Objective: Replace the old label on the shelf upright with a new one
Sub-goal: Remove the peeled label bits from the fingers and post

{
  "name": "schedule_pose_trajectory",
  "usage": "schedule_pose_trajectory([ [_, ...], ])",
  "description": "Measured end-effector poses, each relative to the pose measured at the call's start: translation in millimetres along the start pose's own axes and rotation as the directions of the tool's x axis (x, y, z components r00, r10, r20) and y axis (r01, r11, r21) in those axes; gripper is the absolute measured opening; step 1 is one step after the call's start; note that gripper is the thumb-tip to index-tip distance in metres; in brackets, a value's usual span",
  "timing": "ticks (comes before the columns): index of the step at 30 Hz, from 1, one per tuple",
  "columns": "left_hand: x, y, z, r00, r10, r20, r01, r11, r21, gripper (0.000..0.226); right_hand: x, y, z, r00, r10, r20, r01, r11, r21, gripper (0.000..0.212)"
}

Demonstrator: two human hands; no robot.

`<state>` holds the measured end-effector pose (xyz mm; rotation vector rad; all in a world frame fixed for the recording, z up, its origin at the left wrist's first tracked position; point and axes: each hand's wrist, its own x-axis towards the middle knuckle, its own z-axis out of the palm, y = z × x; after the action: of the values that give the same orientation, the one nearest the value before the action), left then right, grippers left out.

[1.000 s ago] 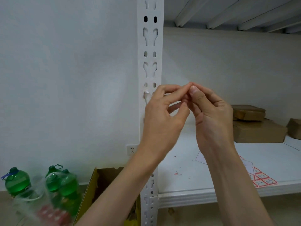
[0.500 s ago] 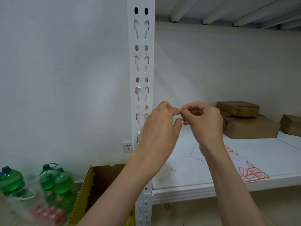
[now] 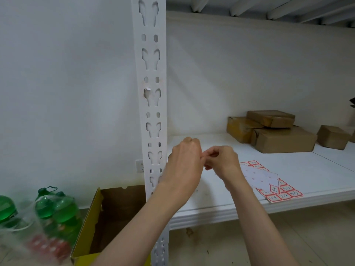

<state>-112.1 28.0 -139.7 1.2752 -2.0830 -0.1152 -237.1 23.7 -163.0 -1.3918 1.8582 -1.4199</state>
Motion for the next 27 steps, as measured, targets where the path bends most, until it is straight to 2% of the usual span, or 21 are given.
schedule_pose_trajectory([
  [3, 0, -1, 13, 0.999, -0.036, 0.034, 0.035, 0.999, 0.028, 0.006, 2, 14, 4, 0.999, 0.038, 0.004, -0.038, 0.998, -0.044, 0.008],
  [9, 4, -11, 37, 0.995, -0.067, 0.071, 0.064, 0.997, 0.036, 0.010, 11, 37, 10, 0.997, 0.069, 0.034, -0.066, 0.995, -0.075, 0.008],
  [17, 8, -23, 57, 0.979, -0.085, 0.185, 0.071, 0.994, 0.083, 0.030, 16, 54, 14, 0.988, 0.116, 0.099, -0.114, 0.993, -0.027, 0.023],
  [20, 7, -26, 63, 0.978, -0.081, 0.194, 0.062, 0.993, 0.102, 0.025, 16, 56, 16, 0.986, 0.128, 0.102, -0.128, 0.992, -0.007, 0.017],
  [24, 7, -27, 67, 0.978, -0.111, 0.176, 0.096, 0.991, 0.089, 0.003, 18, 59, 17, 0.989, 0.133, 0.065, -0.125, 0.985, -0.115, 0.005],
  [27, 6, -24, 67, 0.971, -0.111, 0.213, 0.088, 0.990, 0.113, 0.008, 20, 62, 16, 0.995, 0.081, 0.058, -0.072, 0.986, -0.154, 0.011],
])
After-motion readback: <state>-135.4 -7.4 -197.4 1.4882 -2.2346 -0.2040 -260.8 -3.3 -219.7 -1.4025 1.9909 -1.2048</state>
